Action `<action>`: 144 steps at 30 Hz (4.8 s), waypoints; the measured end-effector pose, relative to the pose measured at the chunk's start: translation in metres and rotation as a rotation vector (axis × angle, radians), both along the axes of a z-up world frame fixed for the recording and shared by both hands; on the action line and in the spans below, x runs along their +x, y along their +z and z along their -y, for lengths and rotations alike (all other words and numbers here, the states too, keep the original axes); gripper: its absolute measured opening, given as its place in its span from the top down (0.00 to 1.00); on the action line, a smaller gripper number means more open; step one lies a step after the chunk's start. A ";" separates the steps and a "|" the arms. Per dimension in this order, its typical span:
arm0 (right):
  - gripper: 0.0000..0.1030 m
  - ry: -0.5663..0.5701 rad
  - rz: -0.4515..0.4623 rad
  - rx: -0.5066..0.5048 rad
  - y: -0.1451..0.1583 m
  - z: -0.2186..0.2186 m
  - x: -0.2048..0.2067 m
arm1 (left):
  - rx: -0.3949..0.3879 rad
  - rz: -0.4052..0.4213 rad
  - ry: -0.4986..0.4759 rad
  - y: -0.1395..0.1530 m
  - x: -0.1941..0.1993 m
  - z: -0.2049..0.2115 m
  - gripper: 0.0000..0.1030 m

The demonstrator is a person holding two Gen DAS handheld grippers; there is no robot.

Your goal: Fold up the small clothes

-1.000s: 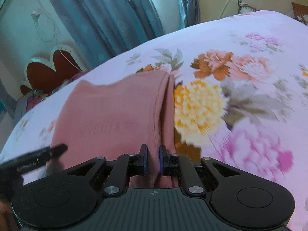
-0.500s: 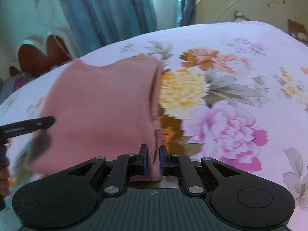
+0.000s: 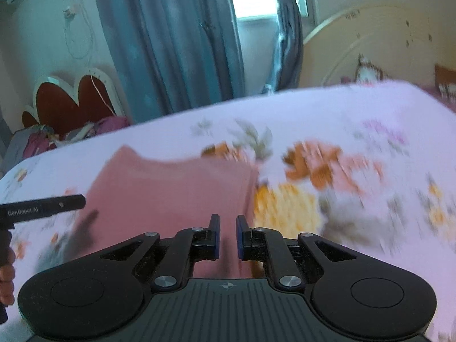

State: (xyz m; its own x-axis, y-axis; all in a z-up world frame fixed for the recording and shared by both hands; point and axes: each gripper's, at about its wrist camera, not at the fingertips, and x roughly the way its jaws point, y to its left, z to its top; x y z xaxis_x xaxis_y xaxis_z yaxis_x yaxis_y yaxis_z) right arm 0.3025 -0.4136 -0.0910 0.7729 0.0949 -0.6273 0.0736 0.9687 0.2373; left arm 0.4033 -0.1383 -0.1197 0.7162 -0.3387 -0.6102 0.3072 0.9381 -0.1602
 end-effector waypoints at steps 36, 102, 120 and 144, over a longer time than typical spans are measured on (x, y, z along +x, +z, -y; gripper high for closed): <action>0.69 -0.033 -0.030 -0.056 -0.089 -0.001 0.143 | 0.099 -0.079 0.042 -0.062 0.107 0.018 0.30; 0.69 0.055 -0.109 -0.132 -0.064 0.000 -0.072 | 0.146 -0.122 0.028 -0.045 -0.086 -0.007 0.36; 0.69 0.066 -0.074 -0.027 -0.035 0.006 -0.021 | 0.114 -0.096 0.053 -0.016 -0.038 0.000 0.24; 0.19 0.025 -0.123 0.113 -0.081 0.024 0.037 | 0.011 -0.221 -0.006 -0.059 0.015 0.017 0.15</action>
State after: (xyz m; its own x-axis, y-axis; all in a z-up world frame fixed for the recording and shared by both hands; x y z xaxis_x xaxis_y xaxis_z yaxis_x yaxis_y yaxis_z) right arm 0.3396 -0.4378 -0.1717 0.6876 0.1890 -0.7011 0.0846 0.9381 0.3358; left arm 0.4182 -0.1549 -0.1782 0.5627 -0.3353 -0.7556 0.2711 0.9384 -0.2145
